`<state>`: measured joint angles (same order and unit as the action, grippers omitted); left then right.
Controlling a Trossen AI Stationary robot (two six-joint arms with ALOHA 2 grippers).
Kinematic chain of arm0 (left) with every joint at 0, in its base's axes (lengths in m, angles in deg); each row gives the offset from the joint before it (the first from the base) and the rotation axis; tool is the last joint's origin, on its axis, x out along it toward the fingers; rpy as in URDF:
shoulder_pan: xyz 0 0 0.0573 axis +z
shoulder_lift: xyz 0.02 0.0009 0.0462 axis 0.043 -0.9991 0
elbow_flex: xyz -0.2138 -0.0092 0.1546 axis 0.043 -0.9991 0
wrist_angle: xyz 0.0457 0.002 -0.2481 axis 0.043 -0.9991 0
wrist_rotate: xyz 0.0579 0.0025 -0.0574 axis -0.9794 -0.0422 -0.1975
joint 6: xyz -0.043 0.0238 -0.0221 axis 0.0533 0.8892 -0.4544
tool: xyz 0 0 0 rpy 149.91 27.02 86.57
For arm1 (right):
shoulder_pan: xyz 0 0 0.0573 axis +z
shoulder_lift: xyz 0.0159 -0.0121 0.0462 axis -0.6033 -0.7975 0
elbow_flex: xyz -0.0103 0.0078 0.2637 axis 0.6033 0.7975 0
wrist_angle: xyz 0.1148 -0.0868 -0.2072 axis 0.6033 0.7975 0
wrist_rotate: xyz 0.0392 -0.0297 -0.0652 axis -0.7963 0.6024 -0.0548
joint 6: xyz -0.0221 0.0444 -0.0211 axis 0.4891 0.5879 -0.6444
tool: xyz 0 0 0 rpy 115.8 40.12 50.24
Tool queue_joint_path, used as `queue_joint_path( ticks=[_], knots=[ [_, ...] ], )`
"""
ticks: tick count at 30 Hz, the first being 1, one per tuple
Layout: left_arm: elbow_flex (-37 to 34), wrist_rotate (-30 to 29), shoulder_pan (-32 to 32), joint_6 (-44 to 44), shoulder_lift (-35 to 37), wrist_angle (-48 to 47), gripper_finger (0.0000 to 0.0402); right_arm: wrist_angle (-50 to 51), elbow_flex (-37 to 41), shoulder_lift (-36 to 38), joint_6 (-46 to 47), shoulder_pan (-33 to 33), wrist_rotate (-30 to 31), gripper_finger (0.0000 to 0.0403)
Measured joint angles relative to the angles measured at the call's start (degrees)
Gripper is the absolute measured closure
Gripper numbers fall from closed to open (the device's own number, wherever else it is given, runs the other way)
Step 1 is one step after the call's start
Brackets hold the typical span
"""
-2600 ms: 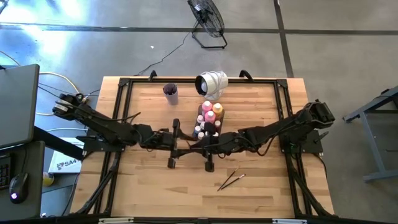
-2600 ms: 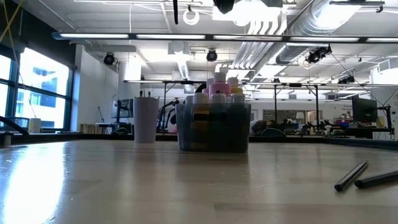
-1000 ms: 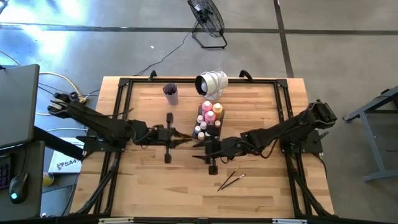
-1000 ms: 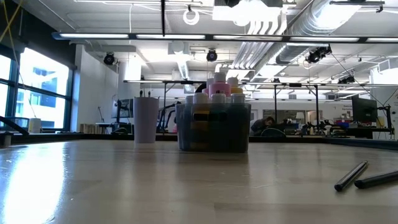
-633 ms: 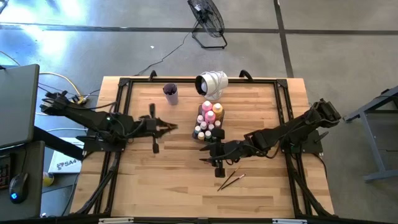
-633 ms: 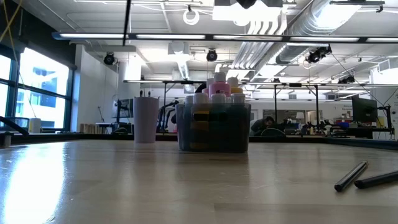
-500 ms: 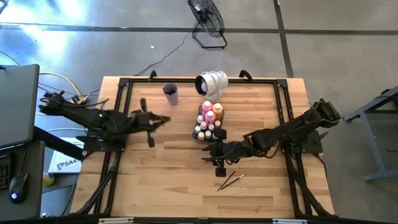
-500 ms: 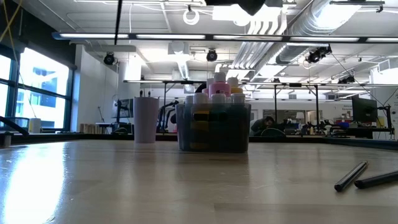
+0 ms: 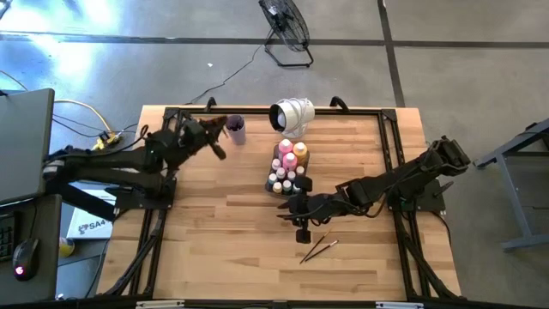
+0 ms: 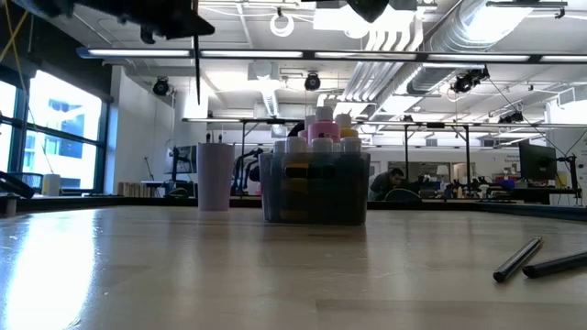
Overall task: Pick & Place Paint Supplies
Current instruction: Put the gold paint brush into the violet cup, then put the silver paint brush into the violet cup
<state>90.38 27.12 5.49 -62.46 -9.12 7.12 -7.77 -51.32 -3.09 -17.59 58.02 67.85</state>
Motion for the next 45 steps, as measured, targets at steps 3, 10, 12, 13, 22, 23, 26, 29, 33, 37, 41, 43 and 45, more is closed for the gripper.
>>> queue_joint_path(
  ticks=[3, 10, 12, 13, 22, 23, 26, 29, 33, 37, 41, 43, 45],
  knots=[
    [-2.9, 7.3, 7.5, -1.9, -0.8, 5.7, 0.0391, -0.1, 0.0, 0.0, 0.1, 0.0, 0.0, 0.0314],
    [-4.3, 18.1, 20.0, -7.0, -6.3, 8.9, 0.0391, -0.9, 0.0, 0.0, 0.0, 0.0, 0.0, 0.0319],
    [-4.4, 20.3, 22.2, -7.3, -8.9, 11.3, 0.0391, -1.3, 0.0, 0.0, -0.1, 0.0, 0.0, 0.0319],
    [-4.4, 21.2, 23.0, -7.3, -10.2, 13.2, 0.0391, -1.4, 0.0, 0.0, -0.1, 0.0, 0.0, 0.0319],
    [-4.4, 25.5, 27.8, -8.8, -22.0, 23.7, 0.0391, -1.7, 0.0, 0.0, -0.1, 0.0, 0.0, 0.0319],
    [-4.4, 25.6, 28.1, -9.2, -22.9, 23.8, 0.0391, -1.7, 0.0, 0.0, -0.1, 0.0, 0.0, 0.0319],
    [-4.4, 25.5, 28.2, -9.2, -25.3, 24.0, 0.0391, -1.7, 0.0, 0.0, -0.1, 0.0, 0.0, 0.0319],
    [-4.4, 25.4, 28.2, -9.0, -27.1, 25.0, 0.0391, -1.7, 0.0, 0.0, -0.1, 0.0, 0.0, 0.0319],
    [-4.3, 22.5, 28.2, -9.0, -28.8, 25.3, 0.0375, -1.7, 0.0, 0.0, -0.1, 0.0, 0.0, 0.0319],
    [-4.3, 21.4, 28.2, -9.2, -29.1, 24.5, 0.0355, -1.7, 0.0, 0.0, 0.1, 0.0, -0.1, 0.0319],
    [-4.3, 21.4, 28.1, -10.6, -29.1, 24.6, 0.0340, -1.6, 0.0, 0.0, 0.1, 0.0, -0.1, 0.0319],
    [-4.3, 21.5, 28.1, -10.7, -29.1, 24.7, 0.0328, -1.6, 0.0, 0.0, -0.1, 0.0, -0.2, 0.0319],
    [-4.0, 22.4, 28.1, -10.8, -29.1, 24.5, 0.0312, -1.0, 0.0, 0.0, -0.1, 0.0, -0.2, 0.0319]
  ],
)
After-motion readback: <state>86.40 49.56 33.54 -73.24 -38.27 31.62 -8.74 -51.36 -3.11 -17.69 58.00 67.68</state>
